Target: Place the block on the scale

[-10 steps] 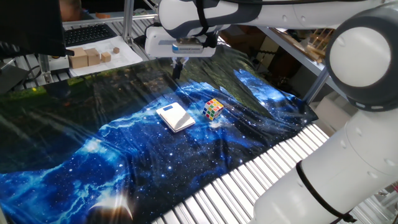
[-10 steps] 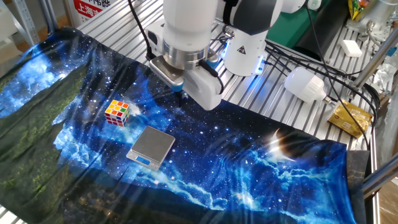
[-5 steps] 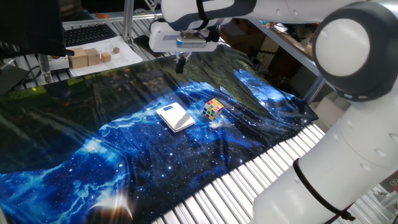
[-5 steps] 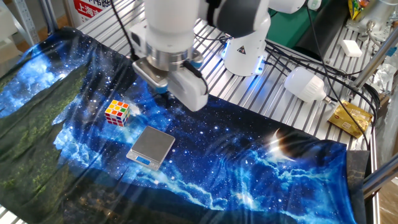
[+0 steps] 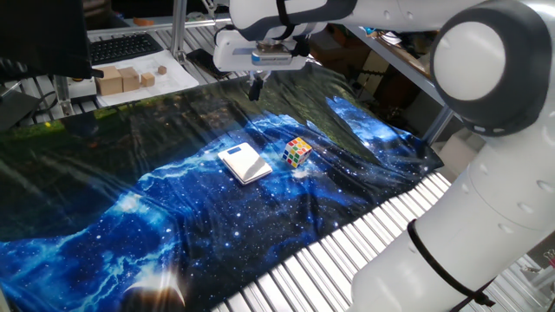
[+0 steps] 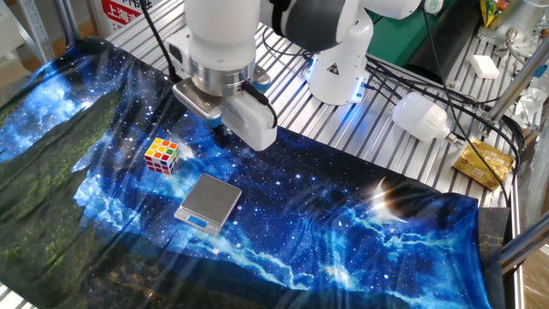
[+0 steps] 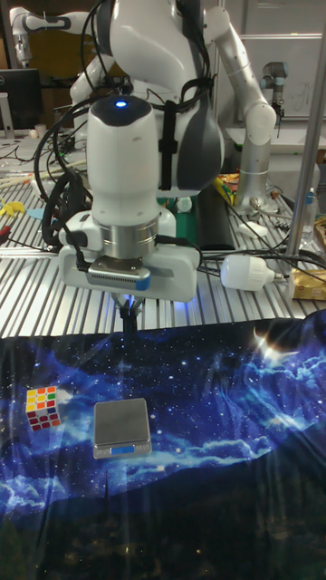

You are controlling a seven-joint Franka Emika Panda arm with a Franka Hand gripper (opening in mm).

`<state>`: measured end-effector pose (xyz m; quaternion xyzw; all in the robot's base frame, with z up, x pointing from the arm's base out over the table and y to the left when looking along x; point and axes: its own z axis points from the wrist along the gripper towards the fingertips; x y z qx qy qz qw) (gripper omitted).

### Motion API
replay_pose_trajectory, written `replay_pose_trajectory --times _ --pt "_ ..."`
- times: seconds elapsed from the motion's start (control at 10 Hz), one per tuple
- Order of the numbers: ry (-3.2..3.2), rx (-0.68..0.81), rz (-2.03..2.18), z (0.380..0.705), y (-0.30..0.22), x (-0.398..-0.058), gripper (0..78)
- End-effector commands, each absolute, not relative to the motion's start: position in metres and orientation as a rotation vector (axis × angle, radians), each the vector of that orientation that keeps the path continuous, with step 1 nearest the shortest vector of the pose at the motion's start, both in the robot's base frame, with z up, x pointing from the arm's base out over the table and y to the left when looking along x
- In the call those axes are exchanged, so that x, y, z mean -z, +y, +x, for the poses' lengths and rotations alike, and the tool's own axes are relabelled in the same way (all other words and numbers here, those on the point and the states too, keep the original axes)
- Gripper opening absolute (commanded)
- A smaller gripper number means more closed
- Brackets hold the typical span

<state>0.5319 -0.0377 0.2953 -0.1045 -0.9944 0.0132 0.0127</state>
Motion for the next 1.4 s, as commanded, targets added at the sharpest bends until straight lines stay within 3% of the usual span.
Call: replay_pose_trajectory --times 0.1,0.8,1.4 --pt "-3.097 -0.043 -0.325 0.5414 -0.0439 -0.2979 0.0" --pt "-3.114 -0.028 -0.318 0.5416 -0.0448 -0.2949 0.0" --pt "-3.009 -0.044 -0.664 0.5416 -0.0448 -0.2949 0.0"
